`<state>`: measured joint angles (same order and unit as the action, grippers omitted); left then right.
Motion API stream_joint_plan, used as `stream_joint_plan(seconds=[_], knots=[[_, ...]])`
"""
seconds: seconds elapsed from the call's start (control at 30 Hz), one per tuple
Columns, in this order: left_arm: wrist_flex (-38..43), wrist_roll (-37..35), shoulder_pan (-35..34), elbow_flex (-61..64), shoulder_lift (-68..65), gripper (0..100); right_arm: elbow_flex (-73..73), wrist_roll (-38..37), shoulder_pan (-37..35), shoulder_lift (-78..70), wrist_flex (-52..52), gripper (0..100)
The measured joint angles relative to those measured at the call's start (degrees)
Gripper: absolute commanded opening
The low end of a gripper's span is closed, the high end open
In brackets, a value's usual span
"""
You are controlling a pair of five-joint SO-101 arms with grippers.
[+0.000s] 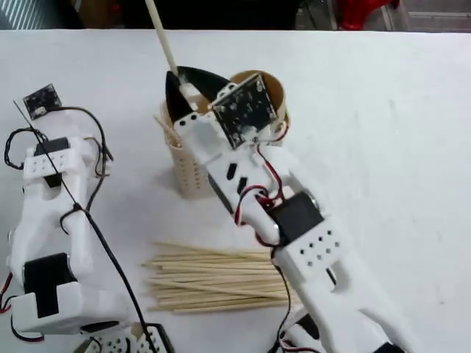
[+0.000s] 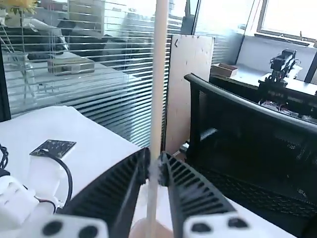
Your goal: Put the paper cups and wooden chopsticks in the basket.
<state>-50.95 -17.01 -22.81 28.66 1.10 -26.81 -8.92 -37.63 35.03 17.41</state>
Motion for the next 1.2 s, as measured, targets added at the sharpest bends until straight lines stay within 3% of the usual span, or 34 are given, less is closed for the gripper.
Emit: stream_joint_plan(seconds=[0.27, 0.43, 0.53, 0.73, 0.93, 1.03, 1.2], knots=[[0.0, 0.0, 0.0, 0.0, 0.0, 16, -7.8, 0.0, 0.0, -1.6, -1.1, 2.6], [0.0, 0.0, 0.0, 0.0, 0.0, 16, -11.3, 0.0, 0.0, -0.4, -1.1, 15.3], [0.0, 0.0, 0.0, 0.0, 0.0, 16, -11.3, 0.1, 0.0, 1.8, 0.1, 14.2], [0.0, 0.0, 0.0, 0.0, 0.0, 16, -8.9, 0.1, 0.0, 4.6, 11.1, 9.7], [0.2, 0.0, 0.0, 0.0, 0.0, 16, -7.5, -0.3, 1.5, 17.5, 33.4, 10.9], [0.2, 0.0, 0.0, 0.0, 0.0, 16, -6.6, -6.1, 5.4, 23.6, 44.3, 11.0], [1.1, 0.0, 0.0, 0.0, 0.0, 16, -11.4, -18.9, 3.6, 17.4, 49.1, 14.8]])
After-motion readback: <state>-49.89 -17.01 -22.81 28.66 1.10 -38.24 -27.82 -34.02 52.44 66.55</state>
